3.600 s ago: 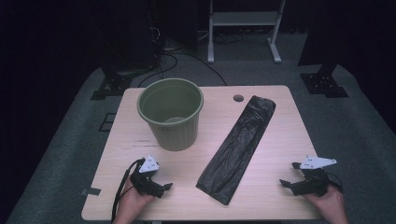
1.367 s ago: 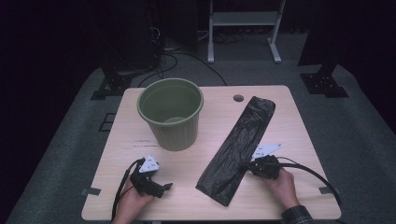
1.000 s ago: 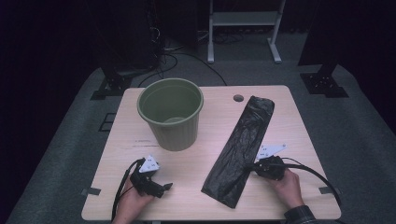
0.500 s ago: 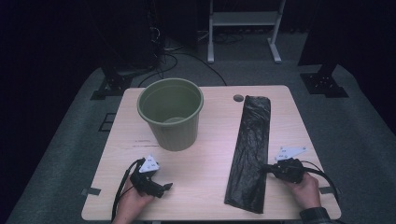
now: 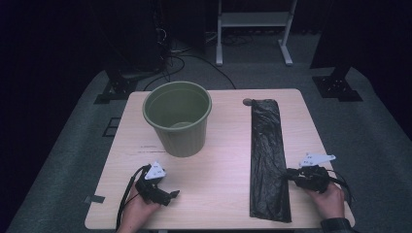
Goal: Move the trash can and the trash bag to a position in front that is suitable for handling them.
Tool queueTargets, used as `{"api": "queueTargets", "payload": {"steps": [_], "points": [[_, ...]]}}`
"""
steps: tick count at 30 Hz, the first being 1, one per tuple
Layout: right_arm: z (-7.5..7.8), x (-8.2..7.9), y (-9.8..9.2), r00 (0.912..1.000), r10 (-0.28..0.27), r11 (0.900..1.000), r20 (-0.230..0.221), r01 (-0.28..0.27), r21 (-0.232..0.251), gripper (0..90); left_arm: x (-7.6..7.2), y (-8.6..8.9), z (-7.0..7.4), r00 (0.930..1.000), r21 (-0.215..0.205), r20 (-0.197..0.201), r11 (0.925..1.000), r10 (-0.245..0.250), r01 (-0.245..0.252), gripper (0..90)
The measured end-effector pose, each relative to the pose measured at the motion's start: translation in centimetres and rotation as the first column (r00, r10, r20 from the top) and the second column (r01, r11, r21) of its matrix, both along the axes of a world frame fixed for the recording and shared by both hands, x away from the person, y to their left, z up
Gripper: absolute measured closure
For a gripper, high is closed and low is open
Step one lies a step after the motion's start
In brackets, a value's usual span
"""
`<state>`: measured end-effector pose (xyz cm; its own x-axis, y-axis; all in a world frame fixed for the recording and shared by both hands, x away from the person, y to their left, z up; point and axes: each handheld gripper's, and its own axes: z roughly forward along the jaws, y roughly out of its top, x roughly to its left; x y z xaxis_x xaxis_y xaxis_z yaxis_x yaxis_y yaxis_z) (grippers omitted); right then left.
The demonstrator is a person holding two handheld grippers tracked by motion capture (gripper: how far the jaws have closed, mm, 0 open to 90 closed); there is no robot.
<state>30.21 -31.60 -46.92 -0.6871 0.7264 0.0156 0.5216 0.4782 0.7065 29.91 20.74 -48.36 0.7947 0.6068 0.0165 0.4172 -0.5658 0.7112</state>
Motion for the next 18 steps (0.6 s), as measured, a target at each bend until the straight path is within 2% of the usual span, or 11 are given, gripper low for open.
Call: {"api": "queueTargets", "payload": {"steps": [4,9,12,15,18], "points": [[-0.2,-1.1,0.0,0.9996,-0.024,1.0,-0.015,0.024,0.008,58.7,0.0,0.0,0.0,1.0,0.0,0.0,1.0,0.0,0.0,0.0],[-0.5,-2.1,0.4,0.9995,-0.006,1.0,-0.03,0.006,0.01,56.7,0.0,0.0,0.0,1.0,0.0,0.0,1.0,0.0,0.0,0.0],[-0.7,-2.4,0.6,0.9997,0.004,1.0,-0.023,-0.004,0.016,65.1,0.0,0.0,0.0,1.0,0.0,0.0,1.0,0.0,0.0,0.0],[-0.6,-2.4,0.6,0.9999,0.005,1.0,-0.017,-0.005,0.008,82.3,0.0,0.0,0.0,1.0,0.0,0.0,1.0,0.0,0.0,0.0],[-0.7,-2.4,0.6,0.9997,0.015,1.0,-0.021,-0.015,0.016,90.0,0.0,0.0,0.0,1.0,0.0,0.0,1.0,0.0,0.0,0.0]]}}
